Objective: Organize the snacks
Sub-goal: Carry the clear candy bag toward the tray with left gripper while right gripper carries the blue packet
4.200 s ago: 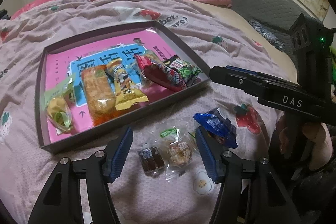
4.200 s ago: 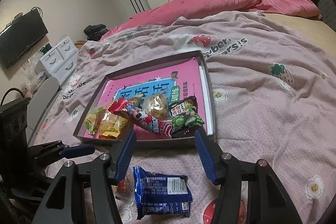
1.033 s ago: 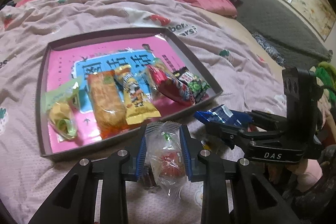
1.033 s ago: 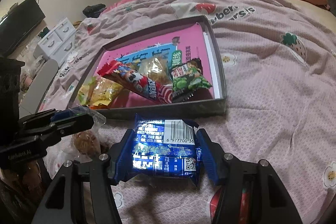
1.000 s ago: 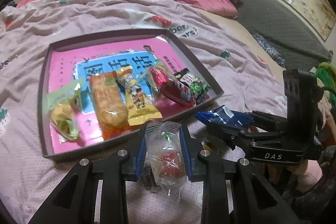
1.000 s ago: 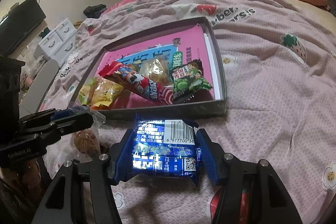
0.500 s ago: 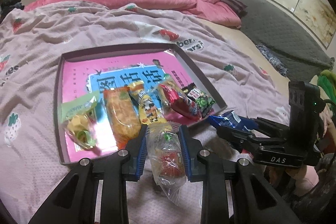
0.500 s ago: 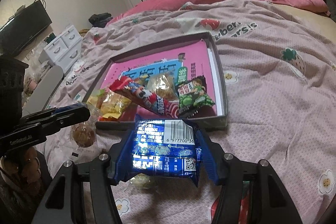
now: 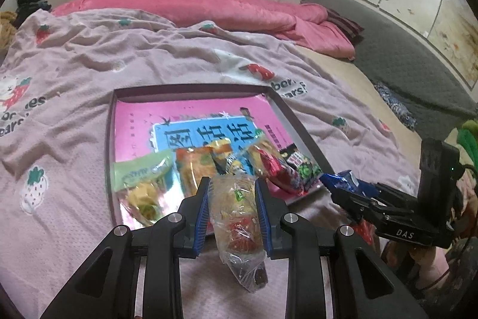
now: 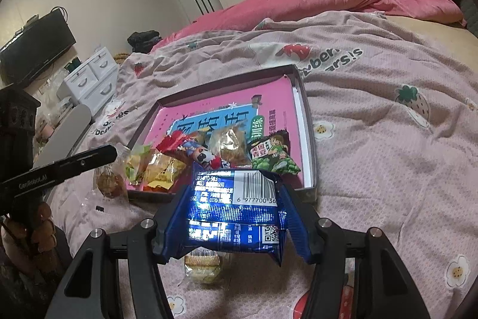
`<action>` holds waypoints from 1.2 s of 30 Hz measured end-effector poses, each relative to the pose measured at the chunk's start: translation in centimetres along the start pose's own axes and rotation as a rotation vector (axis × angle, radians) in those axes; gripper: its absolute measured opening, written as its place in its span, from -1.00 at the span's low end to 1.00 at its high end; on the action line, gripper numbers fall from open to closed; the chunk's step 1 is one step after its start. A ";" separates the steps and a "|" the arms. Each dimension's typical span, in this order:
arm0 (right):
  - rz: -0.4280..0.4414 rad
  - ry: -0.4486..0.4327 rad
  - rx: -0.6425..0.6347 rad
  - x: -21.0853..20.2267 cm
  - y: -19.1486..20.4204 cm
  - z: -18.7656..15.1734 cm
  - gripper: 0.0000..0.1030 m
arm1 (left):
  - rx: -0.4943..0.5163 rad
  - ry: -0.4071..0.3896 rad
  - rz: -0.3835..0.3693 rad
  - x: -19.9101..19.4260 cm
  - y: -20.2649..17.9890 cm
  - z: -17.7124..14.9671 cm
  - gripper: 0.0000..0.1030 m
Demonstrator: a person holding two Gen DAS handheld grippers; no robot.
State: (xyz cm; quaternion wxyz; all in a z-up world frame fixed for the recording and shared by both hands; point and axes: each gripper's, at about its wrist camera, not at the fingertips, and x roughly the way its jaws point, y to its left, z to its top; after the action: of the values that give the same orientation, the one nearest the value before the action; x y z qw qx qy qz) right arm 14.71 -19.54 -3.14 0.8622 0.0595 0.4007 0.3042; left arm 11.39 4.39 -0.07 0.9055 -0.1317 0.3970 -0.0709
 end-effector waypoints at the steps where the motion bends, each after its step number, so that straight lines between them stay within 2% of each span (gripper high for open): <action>1: 0.000 -0.003 0.001 0.0 0.0 0.1 0.16 | -0.005 -0.005 0.002 0.0 0.2 0.2 -0.42; 23: 0.011 -0.047 0.014 0.3 -0.5 1.2 0.16 | -0.089 -0.083 0.100 0.3 4.2 2.0 -0.42; 36: 0.013 -0.083 0.027 0.0 -1.0 1.8 0.16 | -0.063 -0.078 0.163 1.3 4.6 1.7 -0.42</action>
State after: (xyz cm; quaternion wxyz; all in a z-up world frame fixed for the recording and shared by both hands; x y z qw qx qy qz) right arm 16.51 -20.04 -2.25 0.8751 0.0864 0.3682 0.3018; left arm 13.64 8.79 -1.29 0.9186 -0.1300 0.3726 0.0208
